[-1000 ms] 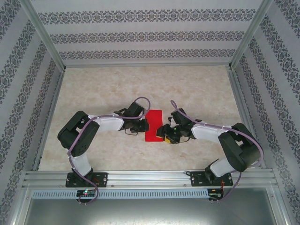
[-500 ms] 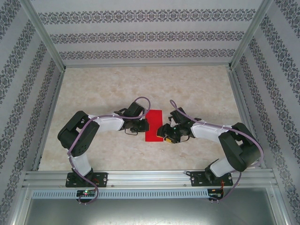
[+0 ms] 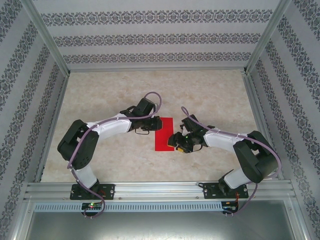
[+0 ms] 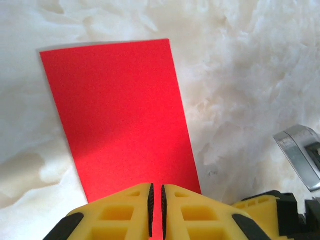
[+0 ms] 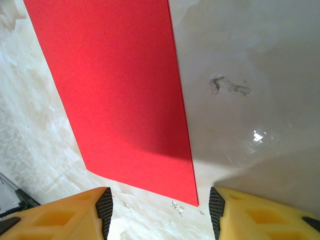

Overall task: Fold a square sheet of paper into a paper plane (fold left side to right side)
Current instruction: Fold the triangle a second time at the center of the table.

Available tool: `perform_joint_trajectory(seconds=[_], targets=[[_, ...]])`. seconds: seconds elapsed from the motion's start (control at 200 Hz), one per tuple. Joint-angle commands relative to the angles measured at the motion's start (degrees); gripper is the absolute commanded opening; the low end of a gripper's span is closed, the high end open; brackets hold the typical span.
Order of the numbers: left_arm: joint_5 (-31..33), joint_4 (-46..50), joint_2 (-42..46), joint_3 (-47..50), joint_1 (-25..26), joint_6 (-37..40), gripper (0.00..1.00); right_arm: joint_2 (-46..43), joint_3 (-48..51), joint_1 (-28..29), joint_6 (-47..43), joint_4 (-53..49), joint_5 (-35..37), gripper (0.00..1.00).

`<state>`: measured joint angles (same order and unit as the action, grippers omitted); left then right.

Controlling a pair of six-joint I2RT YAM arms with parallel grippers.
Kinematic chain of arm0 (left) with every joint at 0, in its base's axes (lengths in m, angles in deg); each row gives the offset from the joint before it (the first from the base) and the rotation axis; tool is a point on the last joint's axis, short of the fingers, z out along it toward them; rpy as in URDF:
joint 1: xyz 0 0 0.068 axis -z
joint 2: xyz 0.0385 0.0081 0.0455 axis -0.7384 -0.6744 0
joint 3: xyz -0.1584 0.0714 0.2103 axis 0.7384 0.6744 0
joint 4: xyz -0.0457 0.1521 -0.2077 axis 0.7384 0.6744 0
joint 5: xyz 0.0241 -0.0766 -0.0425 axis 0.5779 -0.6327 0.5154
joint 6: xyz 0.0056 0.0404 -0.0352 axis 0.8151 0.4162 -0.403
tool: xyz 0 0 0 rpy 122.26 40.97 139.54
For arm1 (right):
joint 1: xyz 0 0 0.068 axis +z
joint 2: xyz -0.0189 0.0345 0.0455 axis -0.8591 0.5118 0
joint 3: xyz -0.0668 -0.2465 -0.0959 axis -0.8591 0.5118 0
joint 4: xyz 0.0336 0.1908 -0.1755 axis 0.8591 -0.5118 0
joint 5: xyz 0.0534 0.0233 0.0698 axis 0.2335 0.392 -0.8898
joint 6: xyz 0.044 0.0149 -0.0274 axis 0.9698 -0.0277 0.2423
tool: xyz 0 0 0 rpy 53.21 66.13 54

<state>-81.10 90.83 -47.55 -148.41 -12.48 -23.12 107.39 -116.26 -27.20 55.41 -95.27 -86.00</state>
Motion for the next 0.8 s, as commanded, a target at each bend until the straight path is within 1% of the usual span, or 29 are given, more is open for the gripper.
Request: perform_joint_trajectory(seconds=[0.0, 0.13, 0.225, 0.445, 0.794], targets=[[1.31, 3.67, -3.15, -1.93, -1.39, 2.03, 0.16, -0.82, -1.3, -0.32, -1.29, -1.51, 1.0, 0.55], [0.97, 3.5, -6.23, -3.35, -2.23, 2.26, 0.16, -1.27, -1.15, -0.43, -1.66, -1.73, 1.18, 0.56], [2.63, 4.33, -7.8, -3.91, -2.49, 2.35, 0.15, -1.89, -0.96, -0.54, -1.76, -1.81, 1.17, 0.56], [3.08, 2.46, -8.58, -1.44, -2.57, 1.92, 0.15, -3.61, -0.78, -0.77, -1.66, -1.94, 1.43, 0.56], [3.33, 0.67, -8.63, 1.93, -2.56, 1.83, 0.14, -2.17, -1.22, -0.78, -1.67, -2.18, 0.99, 0.55]])
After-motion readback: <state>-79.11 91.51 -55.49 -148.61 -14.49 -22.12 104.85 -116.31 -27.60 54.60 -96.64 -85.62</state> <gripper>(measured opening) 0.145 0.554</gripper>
